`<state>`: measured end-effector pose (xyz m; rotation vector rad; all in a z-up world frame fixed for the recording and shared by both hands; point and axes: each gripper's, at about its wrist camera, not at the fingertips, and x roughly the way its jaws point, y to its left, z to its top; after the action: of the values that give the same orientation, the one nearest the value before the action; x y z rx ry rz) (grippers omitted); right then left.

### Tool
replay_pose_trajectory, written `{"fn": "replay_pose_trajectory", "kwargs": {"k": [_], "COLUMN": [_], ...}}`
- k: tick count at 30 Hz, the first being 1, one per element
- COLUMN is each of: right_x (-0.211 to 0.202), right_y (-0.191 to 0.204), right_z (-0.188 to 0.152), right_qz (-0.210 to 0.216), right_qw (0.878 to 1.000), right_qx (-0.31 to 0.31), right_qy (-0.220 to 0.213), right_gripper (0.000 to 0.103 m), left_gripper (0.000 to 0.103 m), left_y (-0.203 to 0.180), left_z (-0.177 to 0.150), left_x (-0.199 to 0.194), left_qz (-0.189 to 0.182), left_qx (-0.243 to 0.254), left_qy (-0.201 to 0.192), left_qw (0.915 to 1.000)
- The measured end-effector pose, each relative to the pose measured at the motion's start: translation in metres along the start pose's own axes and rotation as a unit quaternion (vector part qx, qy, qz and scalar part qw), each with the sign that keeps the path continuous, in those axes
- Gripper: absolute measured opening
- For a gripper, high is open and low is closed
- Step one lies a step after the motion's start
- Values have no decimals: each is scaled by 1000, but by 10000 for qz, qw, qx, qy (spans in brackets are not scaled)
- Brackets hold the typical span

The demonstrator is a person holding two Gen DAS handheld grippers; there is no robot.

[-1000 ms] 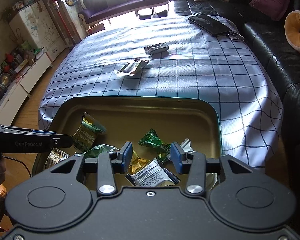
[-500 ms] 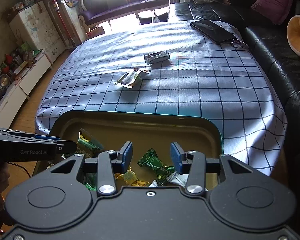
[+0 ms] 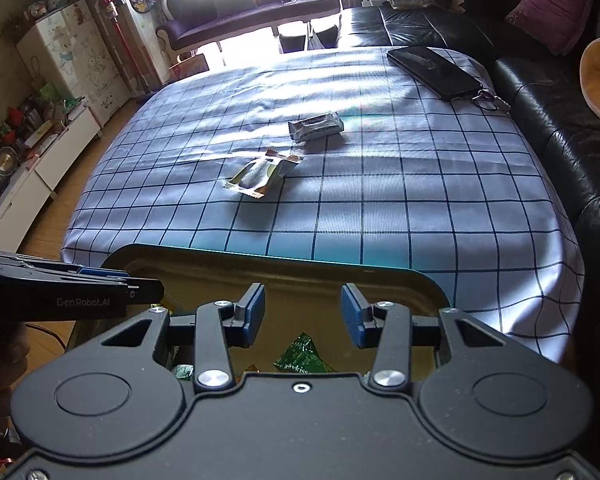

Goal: Organize snacks
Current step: 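Move both open tools from the tray back to the remaining snacks, then lower the left tool onto the yellow-and-silver packet and close on it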

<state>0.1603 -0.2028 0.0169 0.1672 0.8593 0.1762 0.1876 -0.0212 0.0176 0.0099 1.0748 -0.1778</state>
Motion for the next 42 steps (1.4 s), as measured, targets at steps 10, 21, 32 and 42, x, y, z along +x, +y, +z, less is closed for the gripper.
{"fn": "replay_pose_trajectory", "kwargs": {"k": [10, 21, 32, 42], "right_x": [17, 45, 58, 62], "right_y": [-3, -32, -51, -52], "right_z": [14, 38, 57, 58], "right_qz": [-6, -54, -246, -192], "right_qw": [10000, 9985, 9968, 9967], "right_qx": [40, 549, 750, 781], "right_qy": [-13, 36, -97, -68], "right_gripper": [52, 52, 52, 52], "left_gripper": [36, 36, 37, 40], "left_y": [-9, -31, -47, -56], "left_z": [35, 74, 105, 113], "left_x": [12, 41, 70, 92], "left_qz": [131, 230, 98, 106], "left_qx": [382, 957, 905, 997], "left_qy": [-323, -498, -383, -311], "left_qw": [9987, 9939, 9951, 9945]}}
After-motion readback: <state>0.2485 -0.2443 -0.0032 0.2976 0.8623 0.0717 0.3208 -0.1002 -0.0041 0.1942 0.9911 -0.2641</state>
